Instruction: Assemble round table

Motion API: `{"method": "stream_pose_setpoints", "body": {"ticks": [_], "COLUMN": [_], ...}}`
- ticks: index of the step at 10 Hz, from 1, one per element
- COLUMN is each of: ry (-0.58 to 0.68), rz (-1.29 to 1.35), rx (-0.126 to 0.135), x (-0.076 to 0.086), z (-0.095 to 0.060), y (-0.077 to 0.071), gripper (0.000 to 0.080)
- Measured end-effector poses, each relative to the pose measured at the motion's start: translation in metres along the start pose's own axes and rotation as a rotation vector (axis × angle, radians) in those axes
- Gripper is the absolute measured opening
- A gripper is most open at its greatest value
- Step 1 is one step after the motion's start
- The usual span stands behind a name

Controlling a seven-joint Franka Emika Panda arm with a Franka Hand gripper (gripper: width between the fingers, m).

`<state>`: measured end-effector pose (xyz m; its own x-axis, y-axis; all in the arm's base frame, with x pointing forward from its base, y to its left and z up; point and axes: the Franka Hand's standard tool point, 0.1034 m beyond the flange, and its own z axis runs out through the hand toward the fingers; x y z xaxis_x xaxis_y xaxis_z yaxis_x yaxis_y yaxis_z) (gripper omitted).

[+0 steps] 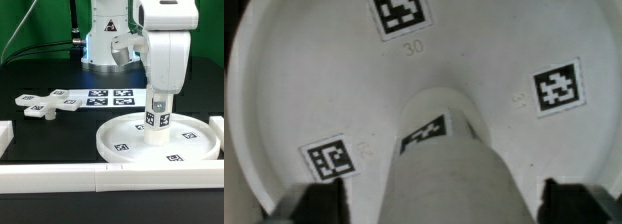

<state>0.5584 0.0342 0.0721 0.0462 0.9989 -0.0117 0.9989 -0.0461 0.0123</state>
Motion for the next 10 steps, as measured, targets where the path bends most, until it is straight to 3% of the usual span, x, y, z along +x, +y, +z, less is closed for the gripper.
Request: {"method": "stream_pose_setpoints", "body": {"ticks": [1, 5, 10], "ry": [0.0, 0.003, 0.002], "rz": [0.006, 0.107, 0.586], "rx": [0.0, 0.003, 0.006], "x": [-0.0002, 0.0, 0.0009], "z": [0.0002, 0.001, 0.0018], "y": [-0.0001, -0.0007, -0.0027], "gripper": [0.0404, 0.0406, 0.0407]}}
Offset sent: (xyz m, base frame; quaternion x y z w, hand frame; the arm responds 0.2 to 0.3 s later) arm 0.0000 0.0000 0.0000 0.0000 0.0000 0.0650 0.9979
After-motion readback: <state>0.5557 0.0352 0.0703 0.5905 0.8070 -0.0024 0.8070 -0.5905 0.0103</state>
